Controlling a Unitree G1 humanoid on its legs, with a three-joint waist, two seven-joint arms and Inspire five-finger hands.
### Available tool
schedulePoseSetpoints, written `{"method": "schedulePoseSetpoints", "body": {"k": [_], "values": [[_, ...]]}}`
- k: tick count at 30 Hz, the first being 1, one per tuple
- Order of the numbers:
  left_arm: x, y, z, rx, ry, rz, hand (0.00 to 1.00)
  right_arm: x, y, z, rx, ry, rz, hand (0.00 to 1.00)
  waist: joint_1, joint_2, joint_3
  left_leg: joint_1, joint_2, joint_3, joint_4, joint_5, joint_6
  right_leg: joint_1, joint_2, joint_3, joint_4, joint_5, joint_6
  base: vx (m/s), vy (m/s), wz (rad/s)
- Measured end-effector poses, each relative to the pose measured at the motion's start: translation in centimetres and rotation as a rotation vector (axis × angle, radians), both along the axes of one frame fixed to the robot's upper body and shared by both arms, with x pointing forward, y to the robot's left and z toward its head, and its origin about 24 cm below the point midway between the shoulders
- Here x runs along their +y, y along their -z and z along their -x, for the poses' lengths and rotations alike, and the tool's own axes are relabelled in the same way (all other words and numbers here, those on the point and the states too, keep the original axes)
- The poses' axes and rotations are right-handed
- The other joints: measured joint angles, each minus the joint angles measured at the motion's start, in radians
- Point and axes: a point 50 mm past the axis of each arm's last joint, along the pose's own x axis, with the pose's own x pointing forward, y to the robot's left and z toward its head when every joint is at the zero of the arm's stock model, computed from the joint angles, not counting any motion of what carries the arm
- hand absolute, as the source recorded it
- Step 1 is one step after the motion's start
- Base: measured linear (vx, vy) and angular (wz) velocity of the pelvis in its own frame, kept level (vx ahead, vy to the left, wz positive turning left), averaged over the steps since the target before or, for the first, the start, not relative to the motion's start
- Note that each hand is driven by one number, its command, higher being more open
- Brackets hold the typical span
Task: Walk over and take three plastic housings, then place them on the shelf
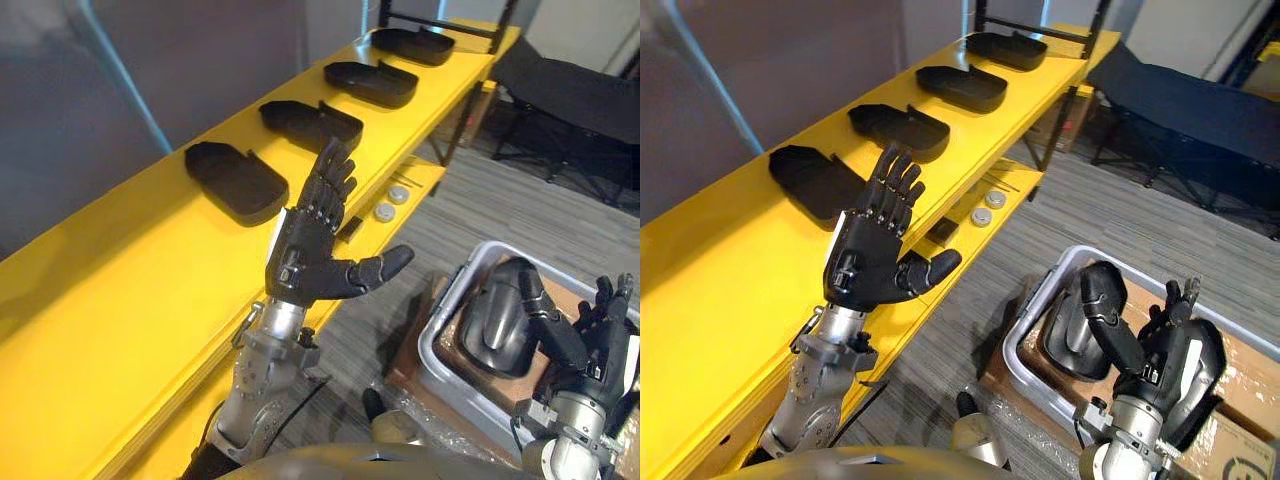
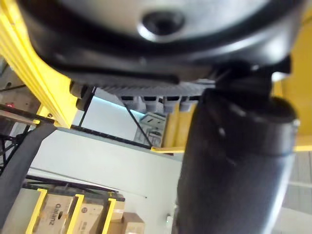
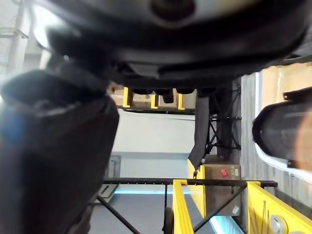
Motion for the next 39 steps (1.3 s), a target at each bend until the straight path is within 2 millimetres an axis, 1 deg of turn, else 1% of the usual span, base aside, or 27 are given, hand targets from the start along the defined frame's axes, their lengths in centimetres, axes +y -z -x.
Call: {"method": "schedulePoseSetpoints", "body": {"k": [2,4,7,11,14,15,16,17,18,19,21,22,23,24,25,27,28,29,30,31,32,33,34,35,37,38,39], "values": [[0.2,0.4,-0.2,0.056,-0.046,-0.015,1.0,1.3,0.1,-1.2,-0.044,-0.094,-0.073,1.0,0.024,0.024,0.007,-0.035,-0.038,-0.159,0.077,-0.086,0.014,-0.009,0.009,0.055,0.003,0.003,0.003,-0.12,0.111,-0.75],[0.9,1.0,0.0,0.106,-0.096,-0.009,1.0,3.3,0.7,-2.6,-0.066,-0.248,-0.179,1.0,0.048,0.037,0.008,-0.078,-0.072,-0.259,0.158,-0.142,0.054,-0.029,0.016,0.083,0.026,0.004,0.003,-0.11,0.162,-0.46],[2.3,0.7,0.3,0.111,-0.182,0.031,1.0,5.8,1.9,-4.1,-0.09,-0.385,-0.384,1.0,0.108,0.035,0.035,-0.152,-0.08,-0.31,0.273,-0.166,0.058,-0.086,0.014,0.061,0.119,-0.019,0.013,-0.08,0.113,0.2],[5.2,0.6,1.4,0.118,-0.331,0.093,1.0,7.2,2.4,-4.3,-0.14,-0.367,-0.543,1.0,0.165,0.009,0.083,-0.183,-0.095,-0.377,0.38,-0.201,0.066,-0.123,0.015,0.027,0.262,-0.071,0.016,-0.09,0.047,0.2],[7.1,1.4,3.1,0.151,-0.386,0.144,1.0,7.7,2.8,-3.3,-0.198,-0.362,-0.652,1.0,0.191,-0.018,0.099,-0.164,-0.098,-0.328,0.417,-0.229,0.088,-0.119,0.008,0.018,0.243,-0.056,0.025,-0.21,0.115,-0.5],[7.6,1.9,3.7,0.176,-0.41,0.136,1.0,7.6,2.9,-3.0,-0.212,-0.376,-0.685,1.0,0.196,-0.029,0.107,-0.153,-0.091,-0.278,0.411,-0.23,0.094,-0.104,-0.022,-0.044,0.187,-0.053,0.008,-0.24,0.128,-1.07],[7.7,2.1,3.9,0.186,-0.42,0.139,1.0,7.7,3.0,-3.0,-0.222,-0.386,-0.703,1.0,0.207,-0.021,0.113,-0.14,-0.076,-0.249,0.391,-0.219,0.1,-0.101,-0.046,-0.108,0.175,-0.069,-0.018,-0.2,0.113,-1.48],[8.3,2.3,4.4,0.195,-0.461,0.136,1.0,8.0,3.1,-3.2,-0.243,-0.429,-0.739,1.0,0.23,-0.027,0.113,-0.118,-0.059,-0.16,0.344,-0.196,0.112,-0.139,-0.08,-0.23,0.201,-0.078,-0.037,-0.22,0.045,-1.74],[9.0,2.2,4.4,0.189,-0.502,0.133,1.0,8.5,2.9,-3.7,-0.254,-0.503,-0.749,1.0,0.236,-0.038,0.111,-0.112,-0.043,-0.102,0.305,-0.171,0.112,-0.176,-0.084,-0.312,0.275,-0.088,-0.052,-0.25,0.04,-1.59],[9.3,2.1,4.3,0.183,-0.518,0.133,1.0,8.8,2.7,-3.9,-0.259,-0.539,-0.742,1.0,0.232,-0.043,0.109,-0.114,-0.037,-0.088,0.287,-0.157,0.111,-0.182,-0.085,-0.335,0.317,-0.097,-0.062,-0.2,-0.01,-1.04],[9.1,1.5,3.6,0.146,-0.509,0.145,1.0,9.4,2.2,-4.6,-0.275,-0.606,-0.715,1.0,0.206,-0.053,0.104,-0.125,-0.025,-0.066,0.24,-0.106,0.109,-0.148,-0.102,-0.4,0.471,-0.152,-0.119,-0.07,-0.059,-0.36],[8.9,1.3,3.4,0.136,-0.499,0.149,1.0,9.6,2.1,-4.9,-0.281,-0.61,-0.714,1.0,0.202,-0.054,0.103,-0.131,-0.024,-0.065,0.237,-0.099,0.108,-0.126,-0.117,-0.417,0.5,-0.179,-0.117,-0.03,-0.113,-0.2],[8.7,1.1,3.1,0.123,-0.486,0.156,1.0,10.0,2.2,-5.8,-0.278,-0.617,-0.718,1.0,0.202,-0.056,0.102,-0.137,-0.017,-0.052,0.237,-0.09,0.103,-0.091,-0.151,-0.444,0.534,-0.236,-0.118,-0.05,-0.166,-0.33],[8.5,1.0,2.9,0.119,-0.478,0.158,1.0,10.5,2.6,-6.8,-0.254,-0.619,-0.725,1.0,0.208,-0.057,0.1,-0.142,-0.008,-0.037,0.241,-0.083,0.097,-0.071,-0.199,-0.472,0.56,-0.271,-0.14,-0.07,-0.197,-0.37],[8.5,1.0,2.8,0.119,-0.476,0.158,1.0,10.7,2.8,-7.1,-0.237,-0.62,-0.728,1.0,0.208,-0.056,0.098,-0.146,-0.001,-0.034,0.244,-0.079,0.091,-0.063,-0.227,-0.487,0.571,-0.281,-0.151,-0.07,-0.252,-0.3],[8.5,1.2,2.7,0.128,-0.474,0.152,1.0,11.3,3.4,-7.8,-0.184,-0.625,-0.711,1.0,0.214,-0.048,0.095,-0.156,0.031,-0.025,0.256,-0.065,0.067,-0.043,-0.322,-0.522,0.592,-0.282,-0.163,-0.05,-0.275,-0.24],[8.7,1.3,2.7,0.138,-0.476,0.143,1.0,11.8,3.8,-7.6,-0.137,-0.637,-0.673,1.0,0.22,-0.05,0.089,-0.168,0.055,-0.022,0.262,-0.052,0.043,-0.036,-0.37,-0.521,0.565,-0.246,-0.174,-0.04,-0.389,-0.32],[8.9,1.5,2.6,0.145,-0.469,0.132,1.0,12.3,4.2,-7.4,-0.093,-0.651,-0.631,1.0,0.223,-0.06,0.081,-0.187,0.074,-0.032,0.271,-0.038,-0.002,-0.036,-0.364,-0.501,0.505,-0.147,-0.142,-0.05,-0.488,-0.3],[8.8,1.9,2.4,0.167,-0.459,0.15,1.0,12.2,4.5,-7.3,-0.068,-0.648,-0.61,1.0,0.225,-0.044,0.073,-0.199,0.097,-0.056,0.263,-0.029,-0.017,-0.038,-0.327,-0.507,0.494,-0.154,-0.134,-0.04,-0.497,-0.56],[7.9,2.8,2.4,0.229,-0.42,0.17,1.0,11.4,5.0,-6.7,-0.016,-0.628,-0.557,1.0,0.237,-0.007,0.051,-0.197,0.145,-0.097,0.198,0.018,-0.05,-0.05,-0.257,-0.504,0.455,-0.159,-0.125,-0.01,-0.391,-0.46],[7.9,2.9,2.4,0.232,-0.415,0.171,1.0,11.3,5.1,-6.7,-0.014,-0.626,-0.555,1.0,0.236,-0.007,0.05,-0.196,0.148,-0.098,0.193,0.022,-0.053,-0.05,-0.253,-0.504,0.453,-0.162,-0.12,0.01,-0.382,-0.57],[7.1,3.1,2.3,0.254,-0.36,0.187,1.0,10.2,5.3,-6.2,0.003,-0.592,-0.515,1.0,0.211,-0.021,0.054,-0.185,0.167,-0.105,0.153,0.06,-0.082,-0.055,-0.222,-0.502,0.452,-0.218,-0.035,0.0,-0.308,-0.19],[6.9,3.1,2.2,0.26,-0.342,0.197,1.0,9.8,5.4,-6.1,0.005,-0.575,-0.509,1.0,0.2,-0.028,0.057,-0.184,0.173,-0.107,0.149,0.067,-0.096,-0.054,-0.216,-0.506,0.455,-0.246,-0.003,-0.03,-0.385,-0.23],[6.3,3.3,2.0,0.279,-0.305,0.228,1.0,8.8,5.5,-5.8,0.009,-0.54,-0.492,1.0,0.176,-0.031,0.061,-0.189,0.19,-0.121,0.149,0.08,-0.098,-0.054,-0.2,-0.519,0.455,-0.289,0.009,-0.04,-0.363,-0.09],[5.2,3.6,1.6,0.311,-0.249,0.271,1.0,7.1,5.5,-5.5,0.023,-0.494,-0.446,1.0,0.145,-0.01,0.075,-0.203,0.208,-0.161,0.15,0.118,-0.043,-0.058,-0.169,-0.524,0.455,-0.303,-0.008,-0.07,-0.325,-0.17],[4.7,3.8,1.3,0.342,-0.214,0.294,1.0,5.7,5.7,-4.8,0.065,-0.456,-0.384,1.0,0.134,-0.006,0.081,-0.201,0.207,-0.198,0.153,0.153,0.009,-0.06,-0.155,-0.508,0.445,-0.312,-0.024,-0.11,-0.227,-0.33],[4.5,4.0,1.3,0.355,-0.201,0.294,1.0,4.8,5.7,-4.6,0.089,-0.443,-0.339,1.0,0.129,-0.007,0.085,-0.202,0.204,-0.227,0.154,0.159,0.023,-0.062,-0.146,-0.489,0.438,-0.315,-0.033,-0.11,-0.186,-0.44]]}}
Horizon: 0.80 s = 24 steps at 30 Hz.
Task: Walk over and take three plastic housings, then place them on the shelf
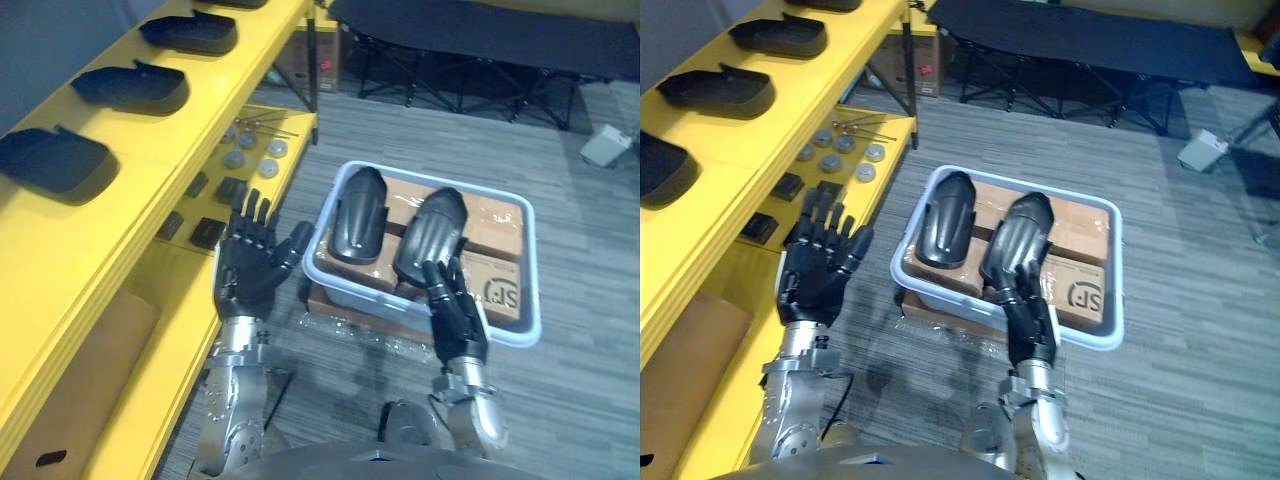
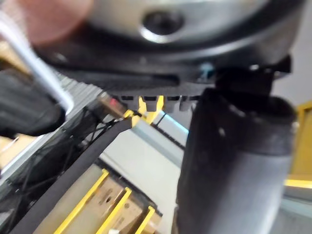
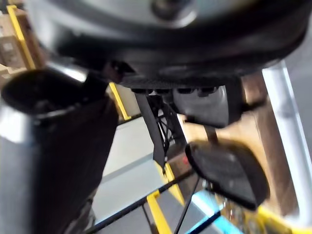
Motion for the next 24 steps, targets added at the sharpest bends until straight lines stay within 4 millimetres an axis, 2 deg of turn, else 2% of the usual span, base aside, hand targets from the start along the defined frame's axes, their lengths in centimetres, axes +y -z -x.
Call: {"method": "schedulePoseSetpoints", "body": {"k": [1,2,3,5,6,7,8,9,10,12,15,17,19,21,22,24], "values": [[-0.1,0.2,0.0,0.006,0.011,0.008,1.0,-0.6,0.0,0.3,0.009,0.012,0.015,1.0,0.0,0.007,-0.002,0.002,-0.009,-0.025,0.0,-0.003,0.0,-0.003,0.0,0.014,-0.006,0.003,-0.004,-0.07,-0.03,-0.56],[-0.1,0.4,0.2,0.013,0.02,0.011,1.0,-1.8,-0.1,0.6,0.016,0.046,0.04,1.0,0.002,0.019,-0.009,0.003,-0.047,-0.068,0.006,-0.032,-0.006,-0.017,0.003,0.038,-0.023,0.012,-0.015,-0.04,0.038,-0.71],[-0.1,0.4,0.2,0.009,0.023,0.009,1.0,-2.7,-0.3,0.8,0.01,0.081,0.054,1.0,0.004,0.033,-0.005,0.002,-0.092,-0.074,0.014,-0.074,0.004,-0.028,0.005,0.062,-0.043,0.03,-0.02,-0.03,0.063,-0.67],[0.0,0.4,0.1,0.003,0.027,0.003,1.0,-3.7,-0.4,1.3,0.013,0.119,0.07,1.0,-0.001,0.046,-0.001,0.004,-0.131,-0.066,-0.007,-0.117,0.014,-0.029,0.01,0.074,-0.075,0.062,-0.008,-0.03,0.082,-0.29],[0.1,0.4,0.1,-0.001,0.022,0.0,1.0,-3.9,-0.4,1.6,0.02,0.133,0.072,1.0,-0.001,0.048,-0.002,0.013,-0.142,-0.075,-0.04,-0.121,0.009,-0.03,0.011,0.077,-0.093,0.083,0.002,-0.02,0.103,-0.09],[0.3,0.4,0.1,-0.003,0.018,-0.003,1.0,-3.9,-0.4,1.6,0.022,0.141,0.076,1.0,-0.001,0.046,-0.001,0.024,-0.15,-0.082,-0.065,-0.123,0.006,-0.03,0.013,0.078,-0.099,0.094,0.007,-0.01,0.103,-0.06],[0.7,0.4,0.1,-0.008,0.009,-0.012,1.0,-4.0,-0.5,1.5,0.026,0.168,0.108,1.0,0.003,0.048,-0.002,0.044,-0.168,-0.089,-0.111,-0.12,-0.019,-0.032,0.006,0.084,-0.114,0.115,0.02,-0.01,0.108,-0.09],[1.0,0.3,0.0,-0.013,0.004,-0.018,1.0,-3.9,-0.5,1.5,0.028,0.177,0.112,1.0,0.007,0.045,0.0,0.048,-0.178,-0.083,-0.118,-0.113,-0.031,-0.032,-0.001,0.093,-0.121,0.125,0.026,-0.04,0.208,-0.21],[1.5,0.3,0.0,-0.017,-0.006,-0.03,1.0,-3.7,-0.6,1.4,0.039,0.204,0.123,1.0,0.023,0.033,0.003,0.054,-0.195,-0.066,-0.124,-0.111,-0.043,-0.031,-0.012,0.111,-0.147,0.148,0.039,-0.05,0.21,-0.26],[2.2,0.3,0.0,-0.02,-0.003,-0.064,1.0,-3.4,-0.6,0.9,0.074,0.255,0.134,1.0,0.048,0.012,0.007,0.049,-0.212,-0.044,-0.103,-0.123,-0.045,-0.019,-0.022,0.135,-0.21,0.202,0.05,-0.06,0.204,-0.36],[3.0,0.0,-0.1,-0.026,0.0,-0.15,1.0,-4.1,-0.4,-0.6,0.118,0.31,0.157,1.0,0.056,-0.014,0.022,0.023,-0.214,-0.039,-0.031,-0.162,-0.041,0.024,-0.023,0.133,-0.303,0.261,0.057,-0.07,0.138,-0.16],[3.0,-0.7,-0.7,-0.05,0.018,-0.257,1.0,-6.3,-0.2,-2.7,0.16,0.423,0.161,1.0,0.068,-0.033,0.035,-0.031,-0.213,-0.049,0.038,-0.194,-0.034,0.035,-0.023,0.126,-0.363,0.304,0.06,-0.1,0.101,0.01],[2.7,-1.3,-1.4,-0.072,0.04,-0.286,1.0,-8.1,-0.5,-4.2,0.18,0.495,0.175,1.0,0.077,-0.039,0.05,-0.073,-0.213,-0.066,0.081,-0.205,-0.031,0.032,-0.023,0.113,-0.39,0.328,0.06,-0.11,0.075,0.17],[2.5,-2.3,-2.3,-0.113,0.043,-0.306,1.0,-10.9,-2.4,-6.6,0.162,0.592,0.208,1.0,0.089,-0.043,0.096,-0.14,-0.213,-0.099,0.135,-0.211,-0.028,0.026,-0.021,0.084,-0.417,0.356,0.058,-0.12,0.045,0.32],[2.5,-2.4,-2.5,-0.121,0.045,-0.309,1.0,-11.5,-3.0,-7.2,0.148,0.611,0.214,1.0,0.096,-0.043,0.105,-0.157,-0.213,-0.106,0.146,-0.211,-0.027,0.02,-0.019,0.079,-0.423,0.361,0.056,-0.13,0.021,0.22],[2.7,-2.8,-2.8,-0.137,0.046,-0.325,1.0,-13.1,-5.8,-9.4,0.084,0.67,0.209,1.0,0.122,-0.047,0.151,-0.207,-0.213,-0.132,0.176,-0.211,-0.027,0.004,-0.012,0.066,-0.443,0.385,0.055,-0.12,0.006,0.17]]}}
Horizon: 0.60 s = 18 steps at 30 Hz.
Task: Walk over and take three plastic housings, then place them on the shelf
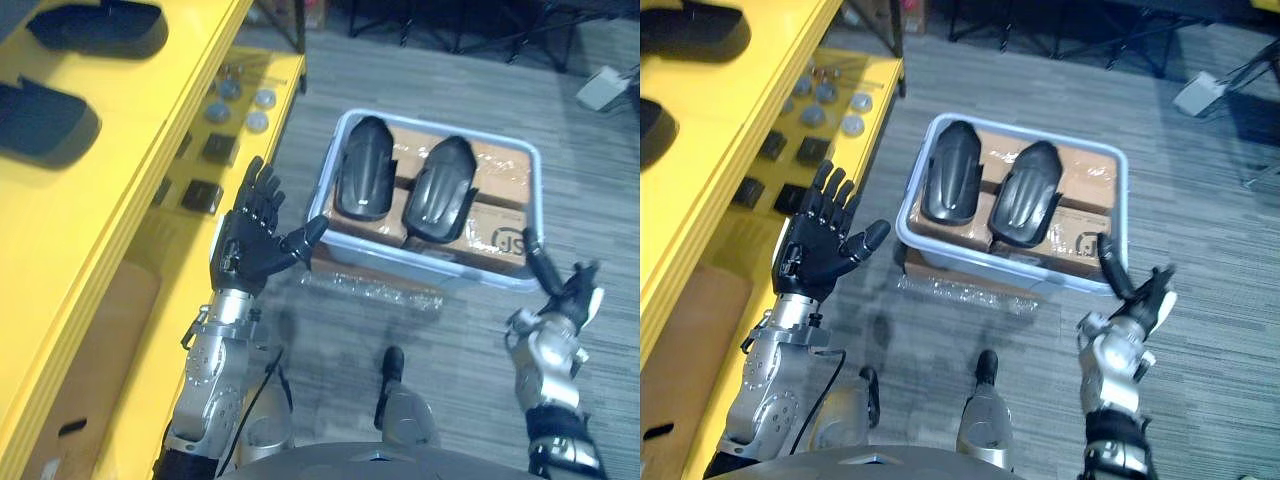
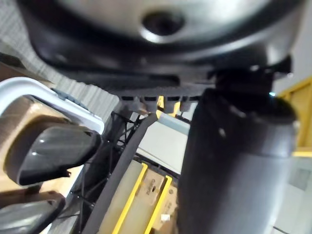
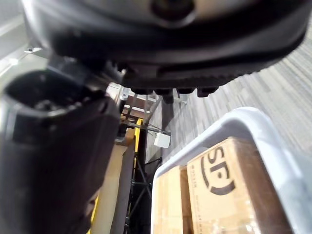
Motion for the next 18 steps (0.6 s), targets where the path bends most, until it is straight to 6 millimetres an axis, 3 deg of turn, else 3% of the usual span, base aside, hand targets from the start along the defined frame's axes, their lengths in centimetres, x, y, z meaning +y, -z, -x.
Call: {"method": "schedulePoseSetpoints", "body": {"k": [3,10,15,18], "values": [[0.2,0.0,0.0,0.002,-0.003,-0.01,1.0,-1.4,-1.9,-1.6,-0.011,0.04,0.016,1.0,0.032,-0.004,0.041,-0.043,0.0,-0.03,0.025,0.0,0.001,-0.012,0.004,-0.024,-0.002,0.006,-0.001,-0.08,0.007,0.21],[1.3,1.0,-0.3,0.045,-0.045,-0.043,1.0,-3.6,-3.9,-4.4,0.066,0.072,-0.041,1.0,0.08,-0.004,0.078,-0.121,-0.009,-0.079,0.076,-0.004,0.007,-0.042,0.005,-0.059,-0.001,0.023,0.0,-0.03,0.039,0.15],[1.5,2.6,-1.0,0.116,-0.065,-0.048,1.0,-6.5,-6.8,-5.1,0.127,0.131,-0.096,1.0,0.105,0.032,0.116,-0.178,-0.012,-0.09,0.118,-0.014,0.02,-0.071,0.005,-0.082,0.0,0.048,-0.013,-0.09,0.058,0.01],[1.2,3.7,-1.1,0.166,-0.073,-0.034,1.0,-8.6,-8.1,-4.3,0.146,0.191,-0.136,1.0,0.123,0.074,0.141,-0.218,-0.012,-0.098,0.155,-0.022,0.025,-0.089,0.005,-0.101,0.001,0.055,-0.01,-0.09,0.05,0.01]]}}
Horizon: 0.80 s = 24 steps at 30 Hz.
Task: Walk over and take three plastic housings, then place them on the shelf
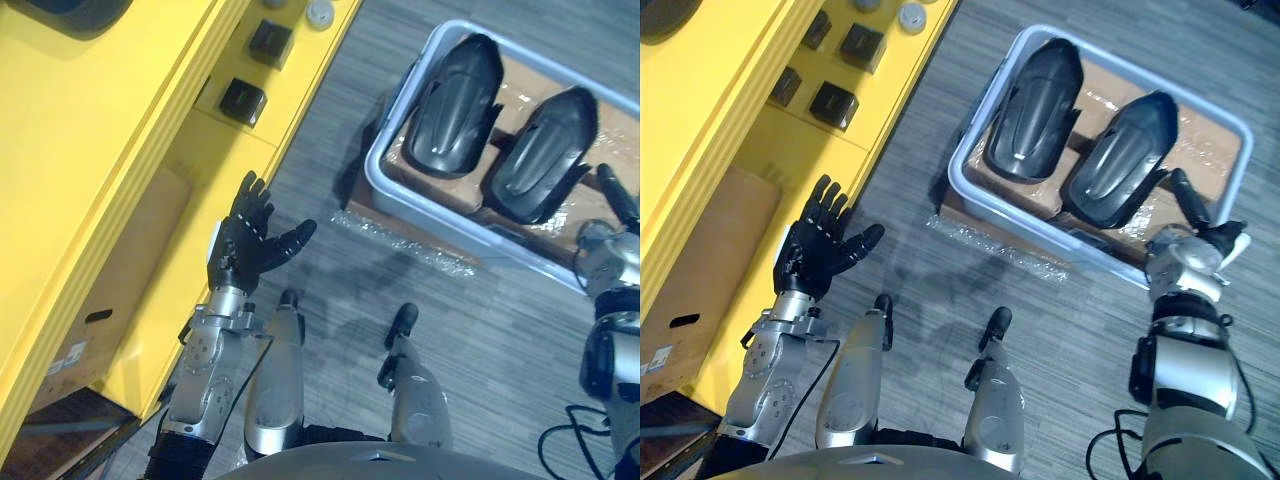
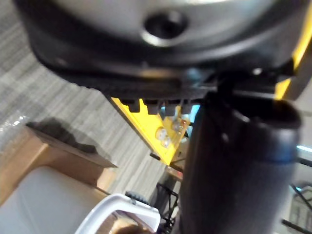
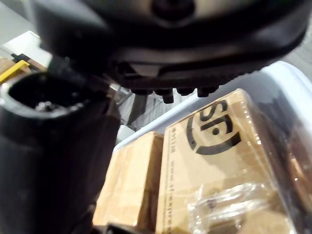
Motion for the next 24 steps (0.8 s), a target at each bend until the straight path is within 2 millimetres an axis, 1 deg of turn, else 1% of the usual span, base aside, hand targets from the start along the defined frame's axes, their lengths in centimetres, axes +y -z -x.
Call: {"method": "schedulePoseSetpoints", "body": {"k": [2,3,6,10,14,17,19,24], "values": [[0.1,0.6,0.1,0.028,-0.02,0.006,1.0,-0.5,-0.8,0.1,0.006,0.015,-0.012,1.0,0.002,0.014,0.004,-0.024,0.0,-0.002,0.013,0.0,0.001,-0.019,0.0,-0.001,0.001,0.003,0.004,-0.08,0.045,0.01],[-0.1,0.9,0.1,0.045,-0.026,0.013,1.0,-1.0,-1.5,0.3,0.011,0.026,-0.011,1.0,0.003,0.029,0.011,-0.031,-0.001,-0.004,0.018,0.001,0.002,-0.023,0.0,-0.002,0.002,0.004,0.006,-0.07,0.033,-0.01],[-0.5,1.5,0.2,0.072,-0.028,0.033,1.0,-1.7,-2.4,0.7,0.018,0.048,-0.011,1.0,0.013,0.051,0.018,-0.047,-0.001,-0.007,0.026,0.002,0.004,-0.034,0.0,-0.005,0.004,0.006,0.008,-0.07,0.026,0.01],[-1.0,1.6,0.1,0.078,-0.025,0.056,1.0,-2.5,-3.4,1.2,0.018,0.075,-0.037,1.0,0.027,0.073,0.023,-0.072,-0.001,-0.011,0.035,0.004,0.007,-0.054,0.0,-0.011,0.009,0.009,0.008,-0.06,0.02,0.01],[-1.1,2.6,0.1,0.121,-0.063,0.092,1.0,-3.3,-4.7,1.8,0.03,0.105,-0.02,1.0,0.037,0.102,0.024,-0.094,-0.008,-0.012,0.035,0.01,0.01,-0.088,-0.011,-0.025,0.037,0.007,0.007,-0.06,0.019,0.01],[-1.7,3.0,0.2,0.137,-0.06,0.101,1.0,-3.5,-5.1,1.9,0.048,0.112,0.01,1.0,0.049,0.112,0.026,-0.1,-0.012,-0.012,0.034,0.016,0.013,-0.101,-0.019,-0.027,0.051,0.005,0.005,-0.07,0.03,0.02],[-2.2,2.9,0.3,0.127,-0.052,0.113,1.0,-3.6,-5.3,2.0,0.065,0.115,0.039,1.0,0.055,0.115,0.025,-0.102,-0.013,-0.009,0.032,0.02,0.014,-0.117,-0.027,-0.032,0.077,-0.003,-0.001,-0.07,0.018,-0.02],[-2.2,2.6,0.3,0.095,-0.062,0.123,1.0,-3.5,-5.7,1.8,0.089,0.118,0.09,1.0,0.054,0.117,0.024,-0.107,-0.013,-0.01,0.032,0.029,0.013,-0.138,-0.033,-0.035,0.117,-0.02,-0.007,-0.08,0.013,0.0]]}}
